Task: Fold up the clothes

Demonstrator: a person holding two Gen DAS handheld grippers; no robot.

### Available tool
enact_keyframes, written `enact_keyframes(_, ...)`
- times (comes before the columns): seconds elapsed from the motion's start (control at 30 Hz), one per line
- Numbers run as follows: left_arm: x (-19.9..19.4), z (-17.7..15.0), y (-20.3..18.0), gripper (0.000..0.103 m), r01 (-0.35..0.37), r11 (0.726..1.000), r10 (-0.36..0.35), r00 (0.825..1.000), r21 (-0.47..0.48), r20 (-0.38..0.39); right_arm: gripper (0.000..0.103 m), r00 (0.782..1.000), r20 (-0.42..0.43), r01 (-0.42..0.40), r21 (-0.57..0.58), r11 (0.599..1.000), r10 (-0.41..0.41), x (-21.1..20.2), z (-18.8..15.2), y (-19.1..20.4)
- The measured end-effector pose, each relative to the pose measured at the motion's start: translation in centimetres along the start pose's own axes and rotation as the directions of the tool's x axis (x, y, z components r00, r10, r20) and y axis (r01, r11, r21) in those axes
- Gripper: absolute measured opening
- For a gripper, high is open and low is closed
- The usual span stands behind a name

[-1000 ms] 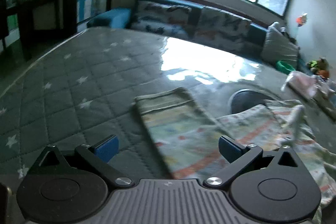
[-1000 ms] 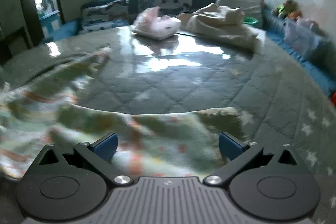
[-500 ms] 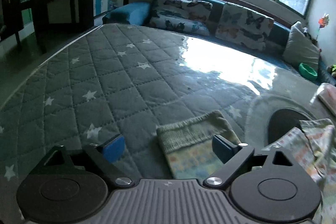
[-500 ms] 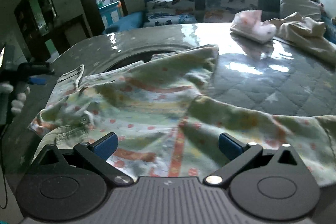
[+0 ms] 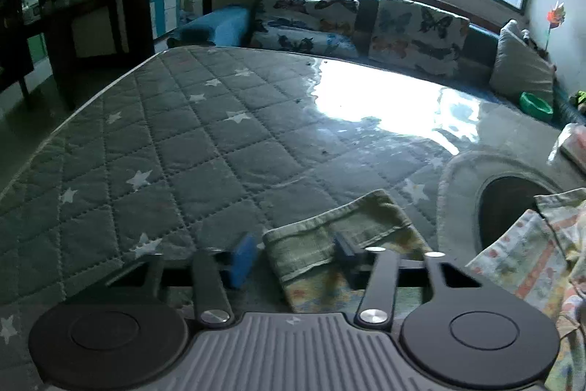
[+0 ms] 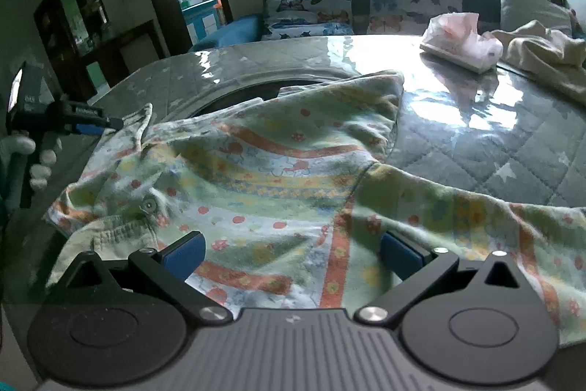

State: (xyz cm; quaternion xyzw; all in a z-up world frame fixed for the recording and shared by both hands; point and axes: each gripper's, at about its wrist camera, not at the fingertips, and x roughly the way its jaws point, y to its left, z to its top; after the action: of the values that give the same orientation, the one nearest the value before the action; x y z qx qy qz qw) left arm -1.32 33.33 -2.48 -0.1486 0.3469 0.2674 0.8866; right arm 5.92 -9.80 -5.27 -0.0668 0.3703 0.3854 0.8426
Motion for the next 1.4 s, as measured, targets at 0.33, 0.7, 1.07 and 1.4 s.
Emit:
enact_keyframes(0.33,-1.5,-0.6,1.5,0.012,-0.004,0.996,0.004,1.0,-0.092,0.004,0.103,0.995,0.039,0.094,-0.138,0.986,-0.09,0.2,-1.6,2.0)
enact_keyframes(0.7,-6.6,-2.9,4.0,0.01,-0.115,0.981,0.128,0.989,-0.159,0.076,0.103,0.997,0.033,0.068,-0.172,0.983,-0.063,-0.6,-2.1,1.4)
enact_keyframes(1.07,-12.7,-6.4,5.7,0.01,-0.217,0.946,0.252,0.96,-0.241,0.123,0.103,1.0,0.013,0.022,-0.2,0.979,-0.02,-1.3,0.6,2.8)
enact_keyframes(1.4,-14.1,-5.1,7.5,0.01,-0.335,0.914,0.379,0.906,-0.231,0.187,0.103,0.994,-0.097,-0.08,-0.295,0.952,0.053,1.8,0.2,4.2)
